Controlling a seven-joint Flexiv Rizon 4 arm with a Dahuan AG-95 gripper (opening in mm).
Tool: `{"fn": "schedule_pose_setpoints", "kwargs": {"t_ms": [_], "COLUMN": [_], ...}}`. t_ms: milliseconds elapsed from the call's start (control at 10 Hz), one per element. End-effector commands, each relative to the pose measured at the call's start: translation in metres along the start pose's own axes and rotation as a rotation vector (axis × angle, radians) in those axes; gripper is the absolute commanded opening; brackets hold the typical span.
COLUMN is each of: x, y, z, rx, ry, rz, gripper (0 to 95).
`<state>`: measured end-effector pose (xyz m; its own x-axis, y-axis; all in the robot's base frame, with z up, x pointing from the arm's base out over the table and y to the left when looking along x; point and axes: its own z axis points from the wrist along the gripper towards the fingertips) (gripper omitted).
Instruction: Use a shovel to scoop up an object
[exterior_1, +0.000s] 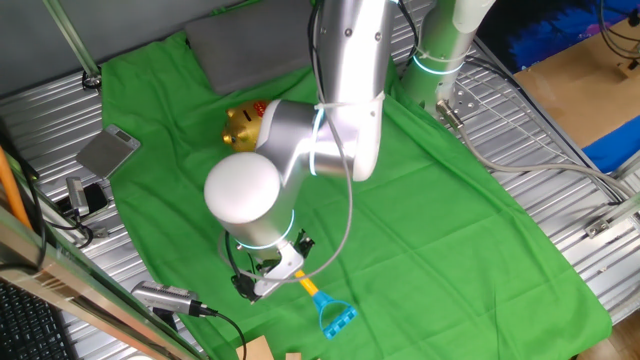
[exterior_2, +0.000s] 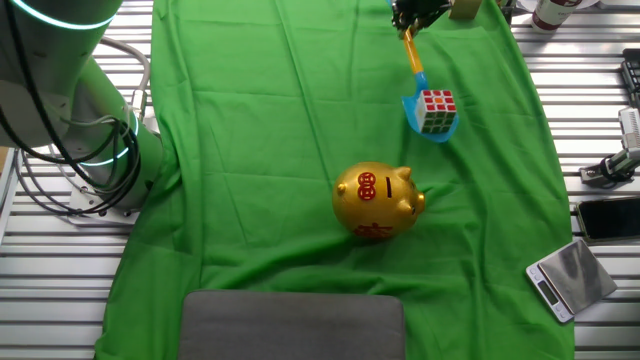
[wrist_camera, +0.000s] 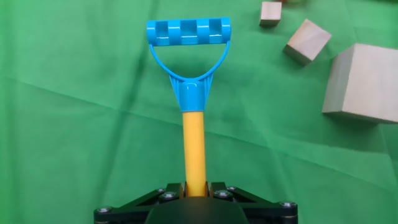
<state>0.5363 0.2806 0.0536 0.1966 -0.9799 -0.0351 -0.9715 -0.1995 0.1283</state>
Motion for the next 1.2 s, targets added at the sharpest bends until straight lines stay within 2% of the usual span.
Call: {"fn": "schedule_pose_setpoints", "kwargs": {"t_ms": [100,700,1200], "x": [0.0,-0.0001,-0.0011], "y": [0.0005,0.0004,0.0], "z": [-0.0002,-0.0001,0.0005], "rx": [-0.002,-0.022,-0.042], "ry": [-0.001,-0.006,0.02], "rz": [-0.01,-0.031,-0.096], "gripper": [0.0,0.0,0.0]}}
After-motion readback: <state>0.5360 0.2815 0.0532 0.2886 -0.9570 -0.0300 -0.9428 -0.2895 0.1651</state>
